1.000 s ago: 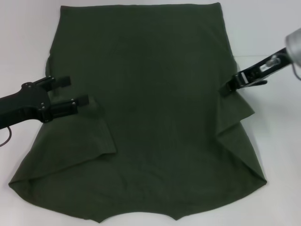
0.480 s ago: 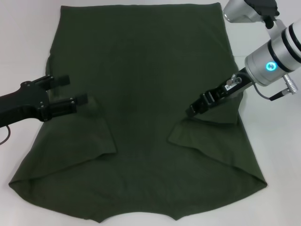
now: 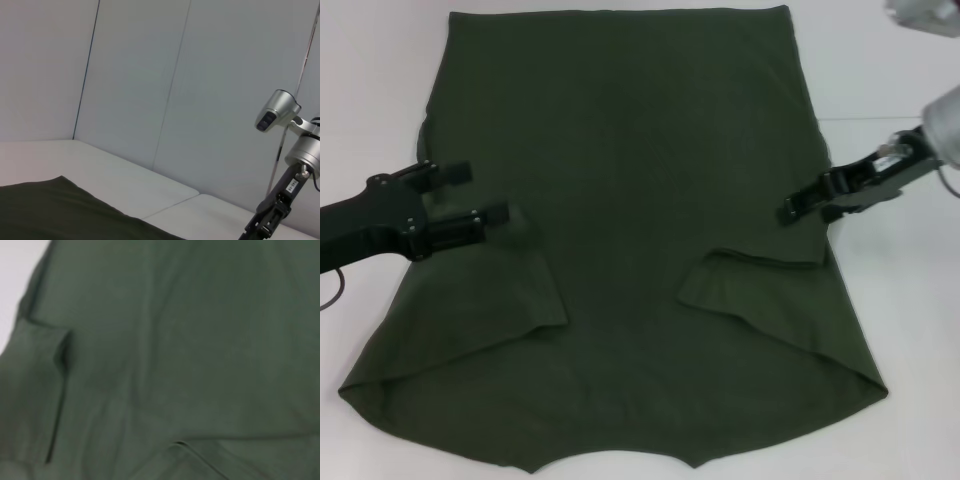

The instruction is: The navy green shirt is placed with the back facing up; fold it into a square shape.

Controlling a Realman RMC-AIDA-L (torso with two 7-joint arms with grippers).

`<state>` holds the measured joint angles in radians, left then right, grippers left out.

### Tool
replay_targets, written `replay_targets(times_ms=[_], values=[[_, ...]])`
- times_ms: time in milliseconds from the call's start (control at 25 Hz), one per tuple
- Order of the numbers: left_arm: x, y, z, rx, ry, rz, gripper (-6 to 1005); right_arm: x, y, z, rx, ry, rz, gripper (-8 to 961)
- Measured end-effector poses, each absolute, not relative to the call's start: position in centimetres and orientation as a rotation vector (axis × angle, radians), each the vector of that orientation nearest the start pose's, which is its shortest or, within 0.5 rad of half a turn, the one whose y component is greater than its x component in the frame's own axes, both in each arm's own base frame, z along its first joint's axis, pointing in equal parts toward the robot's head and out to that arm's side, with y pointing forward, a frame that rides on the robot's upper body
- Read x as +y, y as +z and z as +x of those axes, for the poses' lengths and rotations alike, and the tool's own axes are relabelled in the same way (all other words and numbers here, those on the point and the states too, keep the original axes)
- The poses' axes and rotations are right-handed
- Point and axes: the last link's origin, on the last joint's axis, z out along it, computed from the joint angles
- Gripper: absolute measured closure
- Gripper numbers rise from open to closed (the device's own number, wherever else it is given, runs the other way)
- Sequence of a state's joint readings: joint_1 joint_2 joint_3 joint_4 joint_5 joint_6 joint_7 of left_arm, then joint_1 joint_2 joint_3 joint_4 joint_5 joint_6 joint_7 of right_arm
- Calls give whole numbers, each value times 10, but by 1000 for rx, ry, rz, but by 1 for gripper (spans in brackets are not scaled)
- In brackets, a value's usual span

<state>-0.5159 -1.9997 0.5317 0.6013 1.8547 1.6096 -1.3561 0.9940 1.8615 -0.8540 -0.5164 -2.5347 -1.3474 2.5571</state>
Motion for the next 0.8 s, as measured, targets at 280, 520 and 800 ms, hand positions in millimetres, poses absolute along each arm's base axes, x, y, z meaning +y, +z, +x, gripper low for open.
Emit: replay_targets(times_ms=[280, 520, 800], values=[[340, 53, -274, -619, -927, -2492, 80, 436, 52, 244, 1640, -91, -2233, 143], [340, 52, -274, -620, -921, -2498, 80, 431, 41, 261, 1677, -74, -2183, 144], [339, 52, -275, -619, -919, -2499, 80, 429, 32, 268, 1717, -2, -2146, 144]])
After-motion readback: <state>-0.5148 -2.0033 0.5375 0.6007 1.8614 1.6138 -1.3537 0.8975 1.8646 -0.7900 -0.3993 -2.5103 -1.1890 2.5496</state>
